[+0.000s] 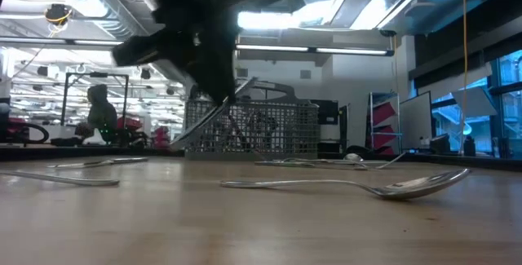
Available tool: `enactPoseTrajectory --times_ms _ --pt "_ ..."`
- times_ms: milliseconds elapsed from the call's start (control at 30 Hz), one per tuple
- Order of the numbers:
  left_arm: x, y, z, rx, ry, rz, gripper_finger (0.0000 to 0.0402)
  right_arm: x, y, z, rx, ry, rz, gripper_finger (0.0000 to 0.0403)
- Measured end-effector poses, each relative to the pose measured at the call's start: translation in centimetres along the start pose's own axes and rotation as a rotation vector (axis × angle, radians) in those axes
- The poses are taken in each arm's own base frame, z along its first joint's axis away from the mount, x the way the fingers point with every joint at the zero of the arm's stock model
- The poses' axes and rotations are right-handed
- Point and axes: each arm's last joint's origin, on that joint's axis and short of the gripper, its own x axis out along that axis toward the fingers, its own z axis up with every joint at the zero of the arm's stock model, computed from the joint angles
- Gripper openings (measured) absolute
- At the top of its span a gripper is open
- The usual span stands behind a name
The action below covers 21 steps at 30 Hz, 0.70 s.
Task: Sort silverware
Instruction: Put the silver knife into the silverware rack
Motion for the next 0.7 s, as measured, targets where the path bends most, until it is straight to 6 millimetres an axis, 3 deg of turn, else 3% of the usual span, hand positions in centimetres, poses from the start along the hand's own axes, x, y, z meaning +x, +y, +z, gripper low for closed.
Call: enactPoseTrajectory --times_ms 433,567,700 --pt "-5.0 1.5 9.9 -0.043 -0.398 -0.043 0.0028 -0.4 -0.2 -1.3 -0.03 0.135 -0.126 0.0053" --pt "-4.8 1.6 13.5 -0.043 -0.51 -0.06 0.0029 -1.8 -1.0 -2.2 -0.013 0.139 -0.174 0.0053" --pt "-3.8 1.5 18.3 0.007 -0.648 -0.08 0.0029 -3.6 -2.4 -3.4 0.047 0.112 -0.225 0.0053"
